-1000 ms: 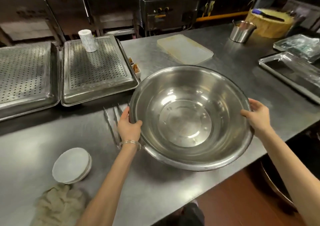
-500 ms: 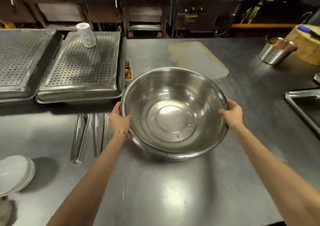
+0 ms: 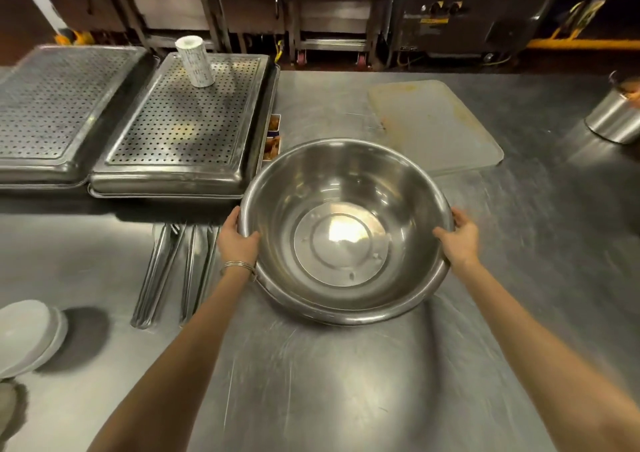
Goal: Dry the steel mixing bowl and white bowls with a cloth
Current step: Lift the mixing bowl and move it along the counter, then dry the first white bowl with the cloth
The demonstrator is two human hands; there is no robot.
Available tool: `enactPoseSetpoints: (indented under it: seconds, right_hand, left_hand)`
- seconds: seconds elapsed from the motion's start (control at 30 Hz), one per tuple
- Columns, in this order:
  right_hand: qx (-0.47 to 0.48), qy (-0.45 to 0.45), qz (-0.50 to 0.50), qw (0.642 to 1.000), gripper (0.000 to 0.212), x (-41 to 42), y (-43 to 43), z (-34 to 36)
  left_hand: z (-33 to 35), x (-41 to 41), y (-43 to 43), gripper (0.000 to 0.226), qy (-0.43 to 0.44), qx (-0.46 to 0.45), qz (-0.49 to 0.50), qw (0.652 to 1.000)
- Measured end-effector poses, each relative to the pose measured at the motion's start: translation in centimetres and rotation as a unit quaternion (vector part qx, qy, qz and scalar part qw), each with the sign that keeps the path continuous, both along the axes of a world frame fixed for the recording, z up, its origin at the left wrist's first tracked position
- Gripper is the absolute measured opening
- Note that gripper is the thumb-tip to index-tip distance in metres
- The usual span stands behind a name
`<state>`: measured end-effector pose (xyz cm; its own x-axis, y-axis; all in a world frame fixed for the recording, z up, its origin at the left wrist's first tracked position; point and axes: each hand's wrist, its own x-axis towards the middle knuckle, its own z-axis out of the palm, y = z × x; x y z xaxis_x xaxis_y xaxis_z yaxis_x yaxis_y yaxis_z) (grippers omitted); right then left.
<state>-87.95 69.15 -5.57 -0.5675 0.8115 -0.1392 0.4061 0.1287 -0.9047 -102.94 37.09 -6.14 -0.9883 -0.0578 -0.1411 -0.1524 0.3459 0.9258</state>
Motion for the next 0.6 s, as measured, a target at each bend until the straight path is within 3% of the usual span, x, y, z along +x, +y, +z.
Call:
enactPoseSetpoints:
  seconds: [0.33,0.5,0.6]
  right_hand:
    - [0.052,-0.049,0.042,0.997,0.068,0.2,-0.6,0.0]
    - [0.186,-0.115,0.108,0.970,0.048,0.4,-1.2,1.8]
    - [0.252,-0.124,0.165,0.946,0.052,0.4,-2.1,3.3]
  left_hand:
    - [-0.1,-0.6,-0.1,0.060,0.082,-0.051,-0.053,0.994]
    - [0.5,-0.7,-1.6,0.058,0.109,-0.080,-0.135,0.982]
    - [1.4,0.3,-3.9,0.056,0.138,-0.149,-0.175,0.963]
